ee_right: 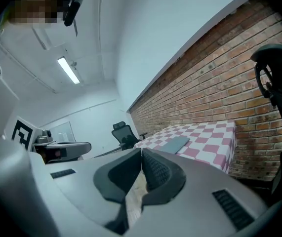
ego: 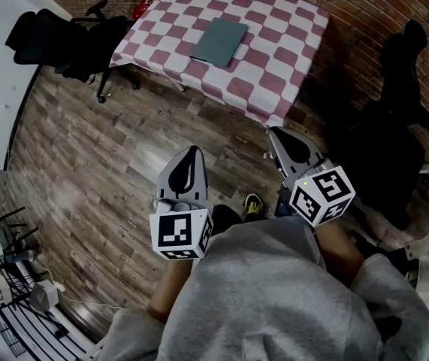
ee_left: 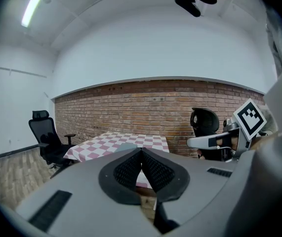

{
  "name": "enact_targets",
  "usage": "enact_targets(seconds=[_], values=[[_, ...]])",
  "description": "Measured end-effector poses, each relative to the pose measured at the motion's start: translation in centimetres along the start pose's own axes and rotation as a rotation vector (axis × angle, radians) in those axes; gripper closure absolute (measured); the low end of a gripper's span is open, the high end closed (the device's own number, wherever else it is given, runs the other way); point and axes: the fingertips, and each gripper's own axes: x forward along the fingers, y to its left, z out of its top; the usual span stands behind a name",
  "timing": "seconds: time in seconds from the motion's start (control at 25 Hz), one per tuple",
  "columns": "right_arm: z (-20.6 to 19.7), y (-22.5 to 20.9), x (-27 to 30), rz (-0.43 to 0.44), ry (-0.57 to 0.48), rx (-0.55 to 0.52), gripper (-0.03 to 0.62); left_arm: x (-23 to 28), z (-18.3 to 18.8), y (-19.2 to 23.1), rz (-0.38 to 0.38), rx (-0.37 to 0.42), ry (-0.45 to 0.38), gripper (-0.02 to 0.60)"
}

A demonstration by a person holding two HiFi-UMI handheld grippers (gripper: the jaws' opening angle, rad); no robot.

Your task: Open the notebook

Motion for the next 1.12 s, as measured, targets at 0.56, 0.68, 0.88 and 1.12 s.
enact_targets(seconds=[0.56,0.68,0.88,1.12], values=[[0.6,-1.4,4.0,-0.022,0.005,0.013,0.568,5.8,0.3,1.5,-0.084,0.052,0.038,0.571],[1.2,-2.3,6.2,-0.045,0.007,0.022,0.568,8.6,0.9,2.8,-0.111,0.061,0.046,0.571],[2.4,-4.9,9.4,-0.100,0.018,0.031,0.568,13.7,1.8,4.4,-0.167,0.072,0.064,0.571],[3.2,-7.1,12.7,-0.145,0.034,0.048,0.568,19.0,2.3,6.8,-0.214,0.121,0.103,0.571]])
